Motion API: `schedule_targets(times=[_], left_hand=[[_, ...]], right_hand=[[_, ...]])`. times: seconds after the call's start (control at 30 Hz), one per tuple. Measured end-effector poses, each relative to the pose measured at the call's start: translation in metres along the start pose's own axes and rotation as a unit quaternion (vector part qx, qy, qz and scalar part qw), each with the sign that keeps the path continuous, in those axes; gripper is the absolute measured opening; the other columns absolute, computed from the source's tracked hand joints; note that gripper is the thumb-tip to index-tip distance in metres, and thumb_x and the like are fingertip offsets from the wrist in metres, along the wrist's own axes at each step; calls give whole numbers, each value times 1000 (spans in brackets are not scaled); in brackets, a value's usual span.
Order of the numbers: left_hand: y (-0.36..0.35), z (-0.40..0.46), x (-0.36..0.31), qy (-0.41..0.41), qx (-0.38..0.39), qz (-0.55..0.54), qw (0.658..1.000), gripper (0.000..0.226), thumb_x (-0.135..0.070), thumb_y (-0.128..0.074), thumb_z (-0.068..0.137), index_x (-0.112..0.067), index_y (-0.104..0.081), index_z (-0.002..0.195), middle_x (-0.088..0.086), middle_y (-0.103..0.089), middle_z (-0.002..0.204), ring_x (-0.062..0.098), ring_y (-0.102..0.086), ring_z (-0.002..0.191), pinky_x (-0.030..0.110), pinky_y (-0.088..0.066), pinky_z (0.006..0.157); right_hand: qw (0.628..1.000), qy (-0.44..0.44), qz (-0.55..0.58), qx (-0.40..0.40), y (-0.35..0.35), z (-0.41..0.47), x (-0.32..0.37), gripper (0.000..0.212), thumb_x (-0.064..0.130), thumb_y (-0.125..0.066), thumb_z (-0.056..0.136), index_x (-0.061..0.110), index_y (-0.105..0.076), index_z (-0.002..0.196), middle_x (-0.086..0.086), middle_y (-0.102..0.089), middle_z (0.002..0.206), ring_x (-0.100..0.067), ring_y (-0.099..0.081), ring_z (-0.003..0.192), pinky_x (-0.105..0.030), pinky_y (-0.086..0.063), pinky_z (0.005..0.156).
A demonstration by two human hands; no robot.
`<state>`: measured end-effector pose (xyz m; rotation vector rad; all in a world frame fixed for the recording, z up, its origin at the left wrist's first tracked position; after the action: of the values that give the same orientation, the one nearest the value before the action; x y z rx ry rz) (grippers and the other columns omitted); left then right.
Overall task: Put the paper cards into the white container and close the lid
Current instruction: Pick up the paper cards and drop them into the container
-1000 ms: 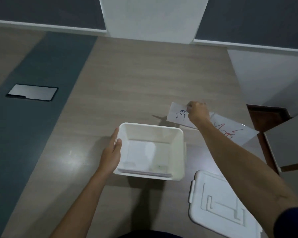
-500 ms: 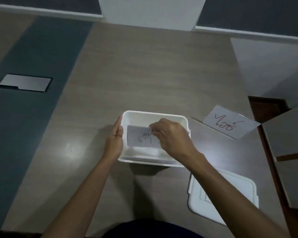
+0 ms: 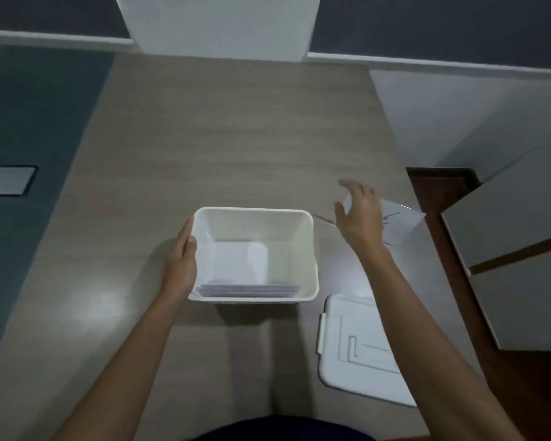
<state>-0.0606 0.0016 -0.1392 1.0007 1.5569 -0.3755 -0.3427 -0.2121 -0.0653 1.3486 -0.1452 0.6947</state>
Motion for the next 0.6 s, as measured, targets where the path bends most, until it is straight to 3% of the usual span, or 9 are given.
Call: schedule_targets(times=[0.1,0.17,0.27,0.33,0.43,0.5,0.6], left_hand=[[-7,4,-6,-16,10,-4,1000,43,-20,-35,102,-28,-41,144,-14,-43,143,-1,-36,129,19,-23,106],[-10,6,-8,-19,15,-2,1000,43,-19,-35,102,-27,-41,144,-12,-43,145,0,-36,130,18,-23,107],[-14,7,-12,-21,20,14,999,43,-20,-35,102,-28,-41,144,-12,-43,146,0,-36,131,18,-23,107],[-15,7,-12,-17,23,15,999,43,-21,-35,102,-29,-40,144,-12,-42,147,-1,-36,130,19,-23,107],[-15,7,-12,-21,24,22,999,44,-22,-34,102,-30,-40,144,-14,-41,147,0,-35,133,19,-23,108],[-14,6,-13,-18,23,14,999,44,-21,-35,102,-29,-40,144,-15,-41,147,-1,-35,132,19,-23,109],[-15,6,-14,-12,21,-3,1000,43,-20,-36,102,-28,-42,144,-15,-43,144,1,-36,131,20,-25,108]], right_hand=[[979,-123,-146,74,3,29,-86,68,15,-73,84,11,-43,144,-17,-51,143,-40,-37,137,-53,-24,116],[965,-146,-176,126,3,30,-112,59,18,-75,84,15,-51,138,-17,-61,133,-36,-49,129,-53,-23,117],[975,-118,-154,109,10,30,-109,30,10,-67,89,13,-68,119,-17,-73,109,-34,-66,100,-40,-48,92],[986,-112,-100,73,17,28,-88,24,10,-62,94,11,-70,115,-18,-74,107,-34,-68,92,-32,-51,73],[999,-5,1,-42,41,23,-19,21,9,-63,93,5,-72,111,-17,-73,103,-34,-68,85,-28,-45,69],[987,87,79,-110,63,10,40,18,6,-65,89,4,-74,105,-16,-74,96,-33,-68,82,-31,-47,69],[966,198,136,-91,63,-20,114,19,2,-68,82,6,-76,99,-13,-73,88,-32,-68,77,-36,-54,67]])
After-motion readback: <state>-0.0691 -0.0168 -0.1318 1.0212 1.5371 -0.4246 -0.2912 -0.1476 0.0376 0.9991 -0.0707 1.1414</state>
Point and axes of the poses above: each hand's wrist, its own z-axis towards the middle knuckle, its own y-axis out of the back of the hand, x = y × z, the point moved 6 cm from there along z, towards the middle knuckle
